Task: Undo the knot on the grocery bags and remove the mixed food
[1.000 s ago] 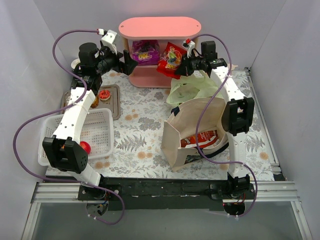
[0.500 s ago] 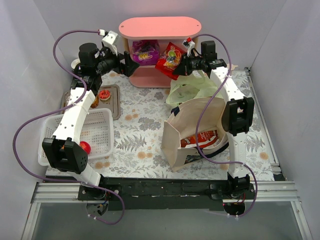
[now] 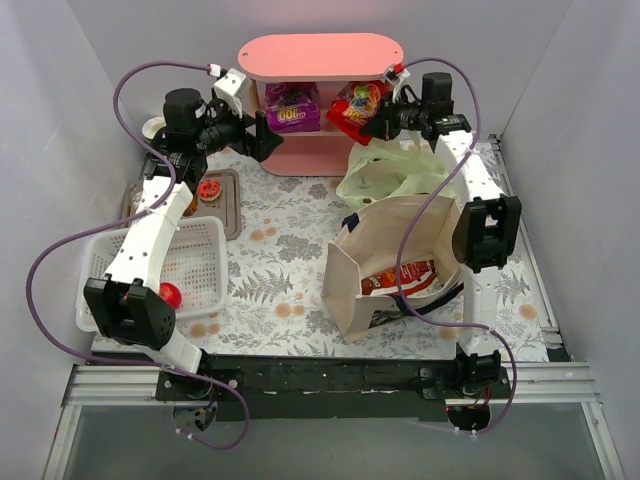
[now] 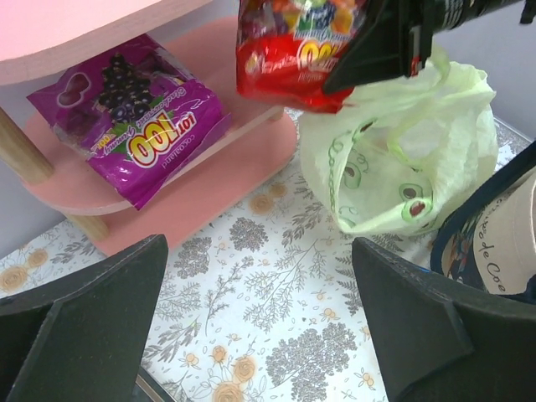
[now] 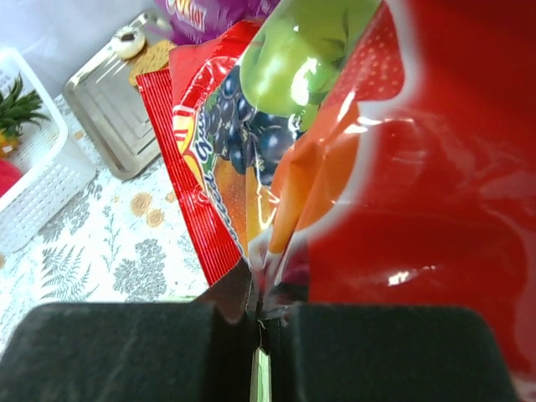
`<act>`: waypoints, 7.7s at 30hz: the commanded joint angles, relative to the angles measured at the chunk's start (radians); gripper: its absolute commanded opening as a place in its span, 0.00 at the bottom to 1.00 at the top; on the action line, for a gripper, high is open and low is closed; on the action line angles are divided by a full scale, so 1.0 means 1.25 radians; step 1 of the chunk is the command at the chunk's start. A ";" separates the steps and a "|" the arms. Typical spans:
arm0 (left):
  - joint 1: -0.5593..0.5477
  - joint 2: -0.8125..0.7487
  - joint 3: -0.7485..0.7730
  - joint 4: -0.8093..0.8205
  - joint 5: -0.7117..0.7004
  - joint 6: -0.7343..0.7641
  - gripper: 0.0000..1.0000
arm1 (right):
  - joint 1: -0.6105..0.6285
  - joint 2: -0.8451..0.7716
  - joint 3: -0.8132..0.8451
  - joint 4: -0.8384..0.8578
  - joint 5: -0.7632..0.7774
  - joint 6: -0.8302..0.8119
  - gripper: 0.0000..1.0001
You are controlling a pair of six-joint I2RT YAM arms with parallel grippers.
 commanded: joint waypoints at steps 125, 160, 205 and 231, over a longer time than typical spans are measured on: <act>-0.042 -0.150 -0.196 -0.029 -0.078 0.068 0.94 | 0.133 -0.081 -0.242 0.369 0.184 -1.315 0.01; -0.217 0.029 -0.022 -0.007 0.286 -0.091 0.98 | 0.166 -0.863 -0.771 0.328 0.385 -0.668 0.88; -0.539 0.072 -0.046 0.215 0.141 0.236 0.00 | 0.169 -1.425 -1.219 -0.431 0.259 -0.948 0.71; -0.485 0.261 0.083 0.203 0.233 -0.079 0.00 | 0.274 -0.976 -1.256 -0.105 0.556 -0.955 0.58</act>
